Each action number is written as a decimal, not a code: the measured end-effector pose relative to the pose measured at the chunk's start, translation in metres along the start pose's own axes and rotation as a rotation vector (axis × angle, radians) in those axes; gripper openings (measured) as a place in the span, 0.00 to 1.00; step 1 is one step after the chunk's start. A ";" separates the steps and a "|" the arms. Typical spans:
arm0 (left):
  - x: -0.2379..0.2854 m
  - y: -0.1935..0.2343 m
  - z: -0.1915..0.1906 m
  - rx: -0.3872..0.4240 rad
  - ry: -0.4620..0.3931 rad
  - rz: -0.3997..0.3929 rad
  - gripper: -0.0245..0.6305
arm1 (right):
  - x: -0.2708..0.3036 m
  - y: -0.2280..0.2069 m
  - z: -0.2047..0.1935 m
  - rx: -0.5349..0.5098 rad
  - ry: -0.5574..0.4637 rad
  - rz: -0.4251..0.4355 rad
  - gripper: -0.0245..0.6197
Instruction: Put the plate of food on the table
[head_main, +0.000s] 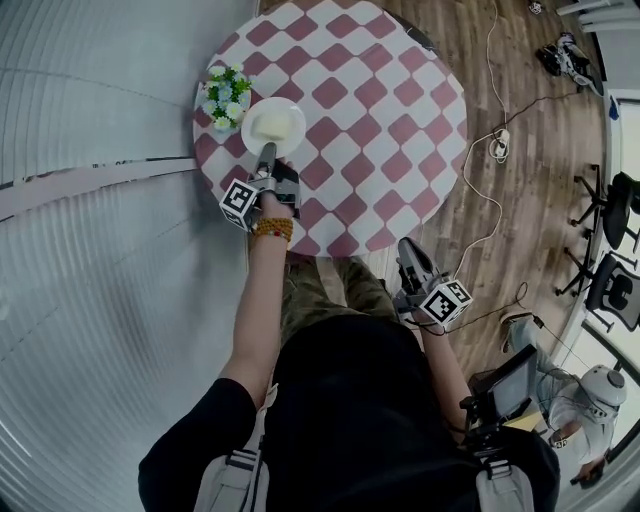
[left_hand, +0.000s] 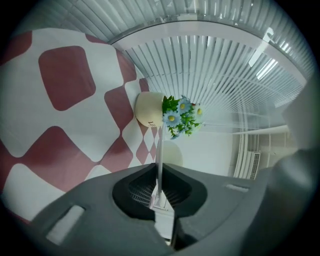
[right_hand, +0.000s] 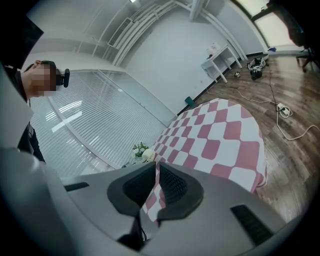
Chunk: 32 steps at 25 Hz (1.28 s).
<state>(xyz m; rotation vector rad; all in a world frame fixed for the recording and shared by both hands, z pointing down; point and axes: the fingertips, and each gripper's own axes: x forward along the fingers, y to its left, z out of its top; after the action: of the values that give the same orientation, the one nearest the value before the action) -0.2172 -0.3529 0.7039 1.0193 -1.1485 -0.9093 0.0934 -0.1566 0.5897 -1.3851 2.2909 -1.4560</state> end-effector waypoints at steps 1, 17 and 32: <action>0.004 0.002 0.001 -0.001 -0.001 0.006 0.07 | 0.002 0.001 -0.002 -0.002 0.009 0.003 0.08; 0.042 0.040 0.002 -0.098 -0.062 0.099 0.07 | 0.012 -0.003 -0.020 0.020 0.055 -0.012 0.08; 0.057 0.055 0.006 -0.107 -0.073 0.195 0.07 | 0.016 -0.003 -0.023 0.024 0.069 -0.011 0.08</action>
<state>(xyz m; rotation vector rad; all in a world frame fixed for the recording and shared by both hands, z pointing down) -0.2095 -0.3914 0.7725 0.7784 -1.2239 -0.8484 0.0741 -0.1535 0.6100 -1.3635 2.3018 -1.5537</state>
